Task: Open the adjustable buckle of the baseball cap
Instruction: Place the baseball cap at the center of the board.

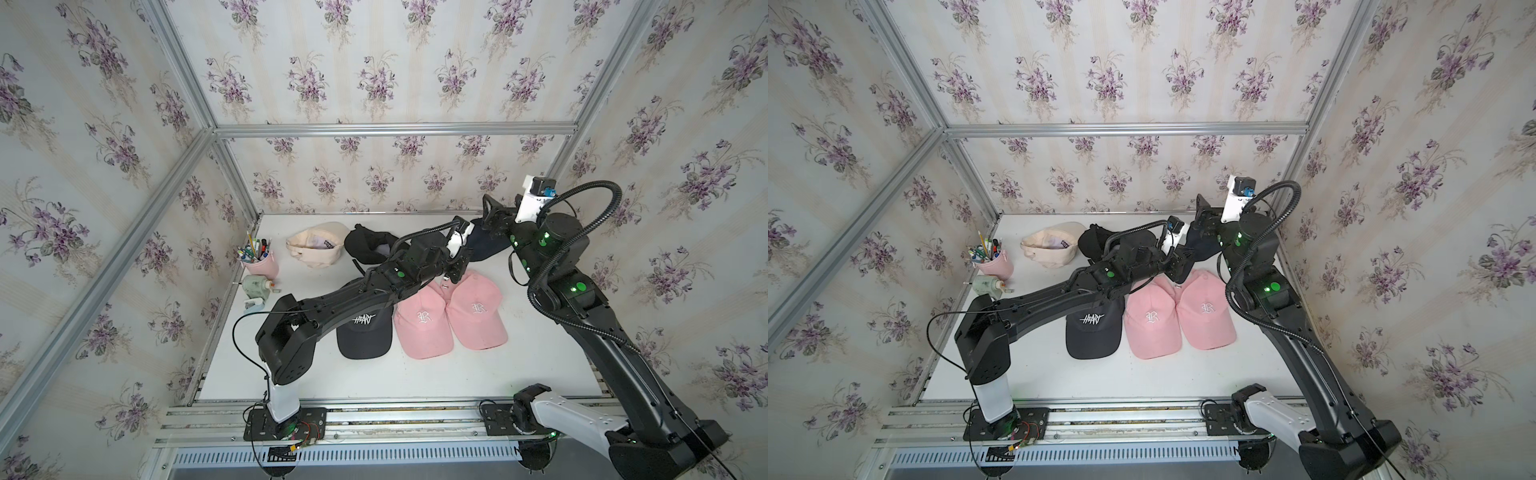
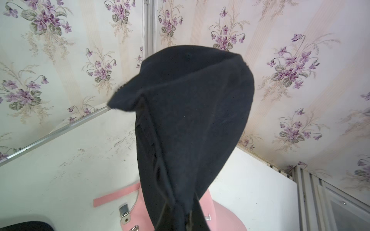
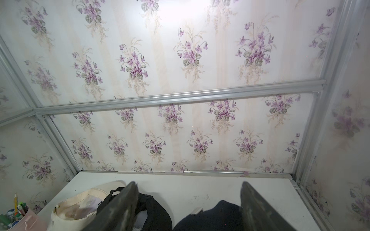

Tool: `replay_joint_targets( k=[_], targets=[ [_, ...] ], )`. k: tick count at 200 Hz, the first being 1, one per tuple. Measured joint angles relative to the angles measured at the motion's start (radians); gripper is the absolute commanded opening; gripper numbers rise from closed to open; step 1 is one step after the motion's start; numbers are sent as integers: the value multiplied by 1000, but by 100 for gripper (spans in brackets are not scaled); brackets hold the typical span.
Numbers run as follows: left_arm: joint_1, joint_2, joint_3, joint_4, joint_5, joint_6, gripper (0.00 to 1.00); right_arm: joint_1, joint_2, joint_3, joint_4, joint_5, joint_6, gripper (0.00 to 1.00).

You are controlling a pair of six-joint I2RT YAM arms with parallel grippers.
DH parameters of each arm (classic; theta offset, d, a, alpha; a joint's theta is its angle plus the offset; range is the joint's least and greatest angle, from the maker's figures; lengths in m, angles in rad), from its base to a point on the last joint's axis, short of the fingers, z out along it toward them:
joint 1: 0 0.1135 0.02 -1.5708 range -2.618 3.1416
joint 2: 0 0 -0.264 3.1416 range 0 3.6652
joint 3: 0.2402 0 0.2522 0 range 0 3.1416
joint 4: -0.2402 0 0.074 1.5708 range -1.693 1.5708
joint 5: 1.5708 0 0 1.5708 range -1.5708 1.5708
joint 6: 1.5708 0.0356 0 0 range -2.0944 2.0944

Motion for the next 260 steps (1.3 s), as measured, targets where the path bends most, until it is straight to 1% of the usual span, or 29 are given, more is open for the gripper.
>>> replay_joint_targets(
  k=[27,66,104,140,177,222,260],
  targets=[
    [8,48,76,-10,73,-80,0,-53,-79,0,-26,12,-27,81],
    [7,143,170,16,176,-261,0,-70,-185,0,-114,32,-46,83],
    [-2,238,199,99,205,-434,0,-71,-270,-26,-213,71,-45,84],
    [-41,319,254,185,216,-553,0,-71,-312,-47,-275,97,-35,83],
    [-74,402,286,300,207,-658,0,-71,-320,-58,-337,97,-6,83],
    [-121,535,322,409,113,-777,0,-71,-333,-50,-396,93,33,83],
    [-167,625,369,484,33,-838,0,-71,-343,-56,-446,88,40,83]
  ],
)
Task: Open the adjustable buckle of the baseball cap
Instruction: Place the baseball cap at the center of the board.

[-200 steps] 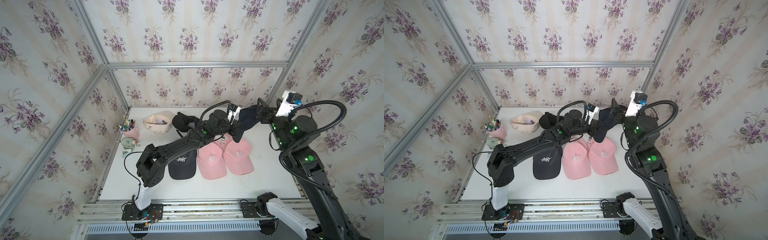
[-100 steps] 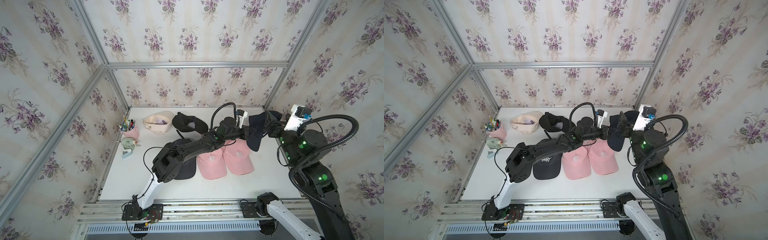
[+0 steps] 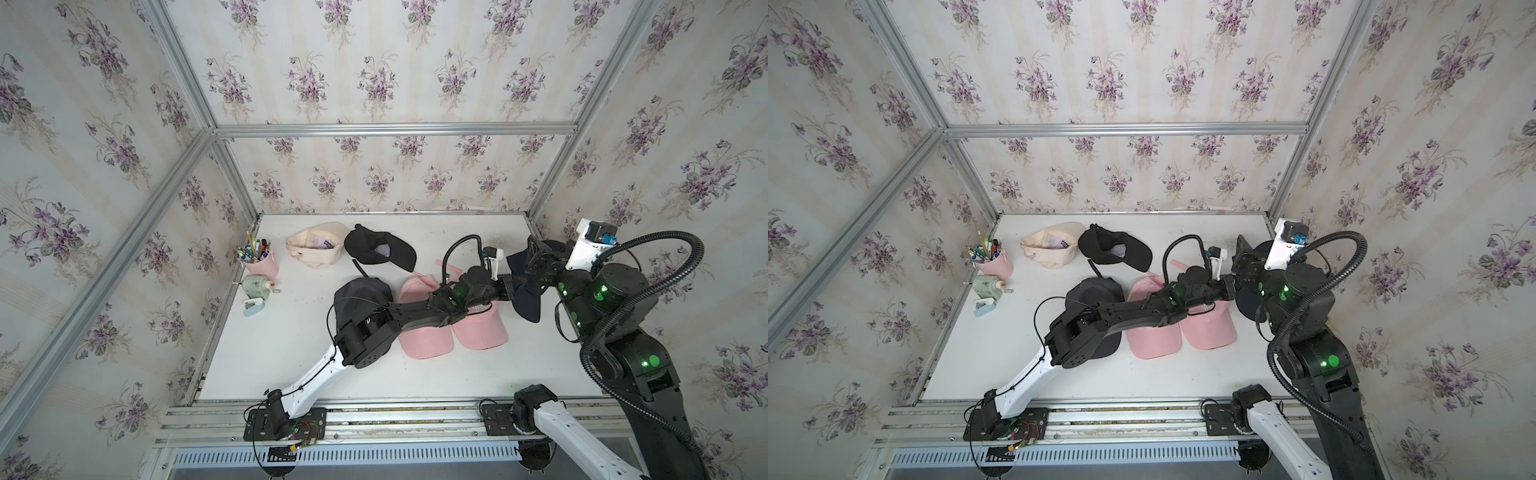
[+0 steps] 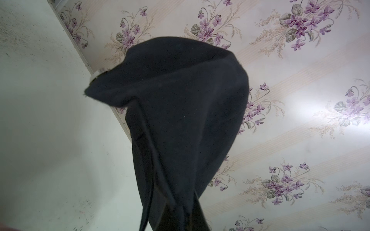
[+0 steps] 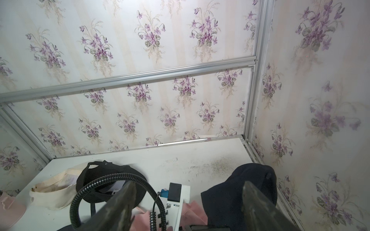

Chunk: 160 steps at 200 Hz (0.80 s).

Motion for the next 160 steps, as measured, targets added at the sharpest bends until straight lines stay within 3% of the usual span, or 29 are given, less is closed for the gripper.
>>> replay_joint_targets(
  k=[72,133,160],
  targets=[
    [-43,115,89,-19,-137,-57,0,0,-31,-31,-35,-3,4,83],
    [-62,189,182,-108,-181,-74,0,0,-43,-58,-49,-26,16,83],
    [-66,201,212,-165,-206,-84,17,0,-51,-77,-55,-29,22,83]
  ],
)
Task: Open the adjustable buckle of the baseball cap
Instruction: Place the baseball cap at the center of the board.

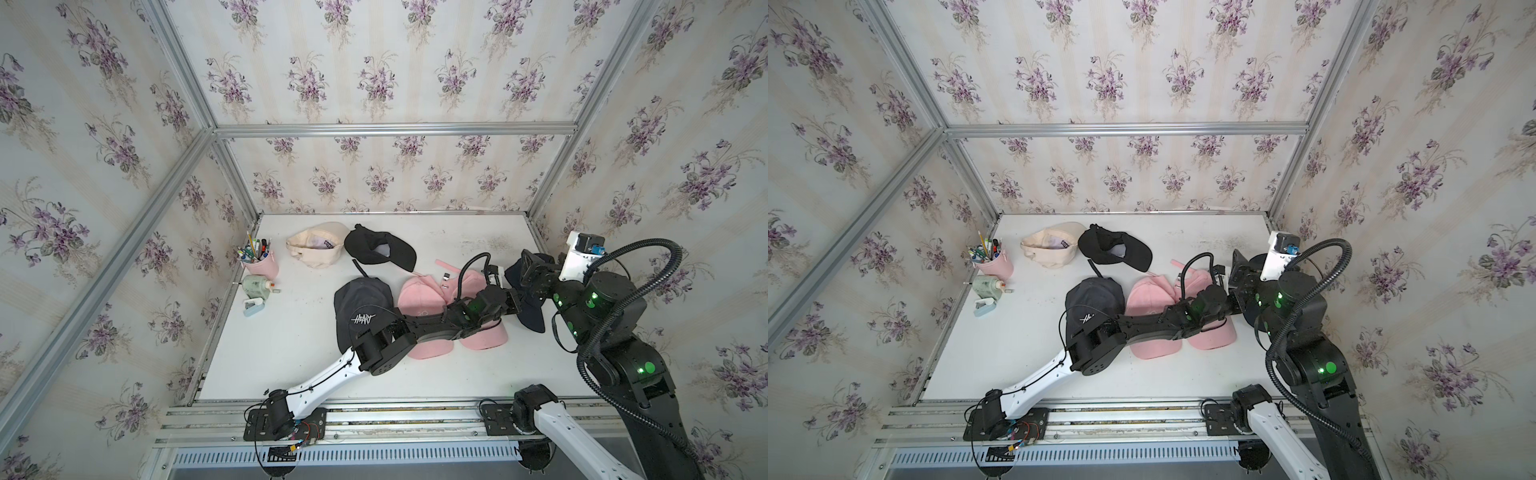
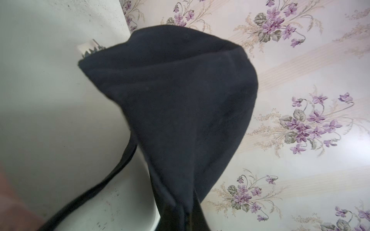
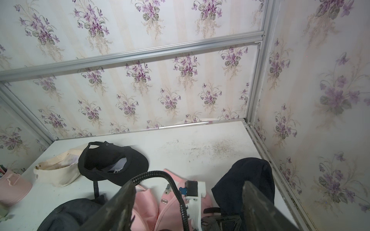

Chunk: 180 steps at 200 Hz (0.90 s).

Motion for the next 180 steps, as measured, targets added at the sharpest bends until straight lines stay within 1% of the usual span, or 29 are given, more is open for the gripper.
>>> replay_joint_targets(
  k=[7,10,26,40,51,61,65,75,87,91,95,121,137,165,180],
  targets=[
    [-1,2,10,-24,-4,0,23,0,-3,-6,-2,0,1,83],
    [-2,2,14,-35,-7,0,24,0,-6,-8,-2,-1,2,83],
    [-4,2,24,-84,-16,-1,25,0,-16,-19,-2,-4,5,83],
    [-4,3,27,-119,-21,-1,31,0,-23,-26,-2,-6,12,83],
    [-5,3,31,-144,-22,-1,31,0,-28,-32,-2,-6,21,83],
    [-5,3,32,-160,-22,-1,34,0,-33,-38,-2,-6,22,83],
    [-5,3,32,-164,-22,-1,36,0,-34,-39,-2,-6,23,83],
    [-6,3,33,-173,-21,1,46,0,-37,-43,-1,-6,26,83],
    [-6,3,37,-195,-18,0,54,0,-40,-48,-2,-6,26,83],
    [-6,3,39,-203,-18,0,55,0,-40,-48,-2,-6,27,83],
    [-6,3,43,-214,-18,0,60,0,-40,-50,-1,-6,27,83],
    [-8,-16,66,-297,-14,4,76,0,-41,-52,-1,-5,29,83],
    [-7,-32,75,-340,-13,3,83,0,-41,-52,-1,-3,29,83],
    [-7,-61,76,-415,4,4,89,0,-43,-55,0,-2,29,83],
    [-7,-78,76,-458,11,11,95,0,-44,-55,0,-1,29,83]
  ],
)
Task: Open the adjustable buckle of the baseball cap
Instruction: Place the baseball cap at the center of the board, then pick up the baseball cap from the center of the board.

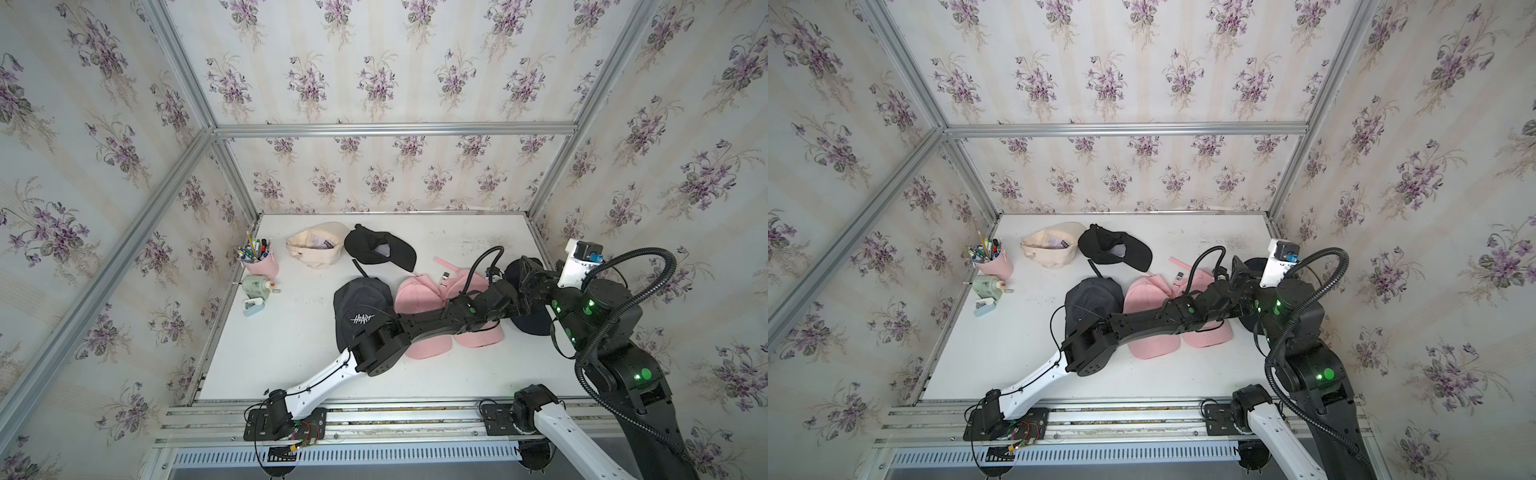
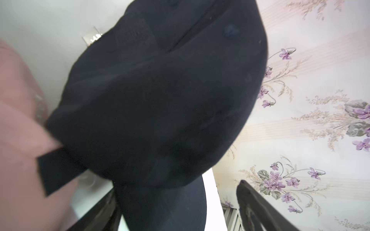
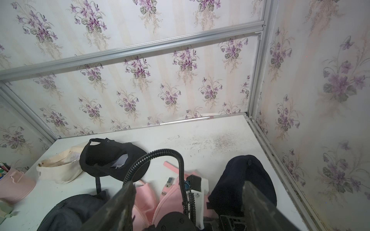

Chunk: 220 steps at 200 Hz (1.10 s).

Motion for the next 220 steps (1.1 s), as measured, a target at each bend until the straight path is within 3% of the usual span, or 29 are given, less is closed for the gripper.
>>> replay_joint_targets(
  k=[74,122,167,201,220],
  targets=[
    [7,-76,-24,-162,60,68,100,0,-2,-1,10,10,0,83],
    [26,-163,-45,-238,101,192,99,0,11,-15,18,53,-1,82],
    [98,-368,-272,-273,111,349,99,-55,119,-81,32,77,-1,80],
    [156,-545,-474,-294,79,470,99,-256,206,-165,89,-76,54,77],
    [196,-641,-592,-301,57,516,99,-293,275,-213,128,-152,80,75]
  ],
)
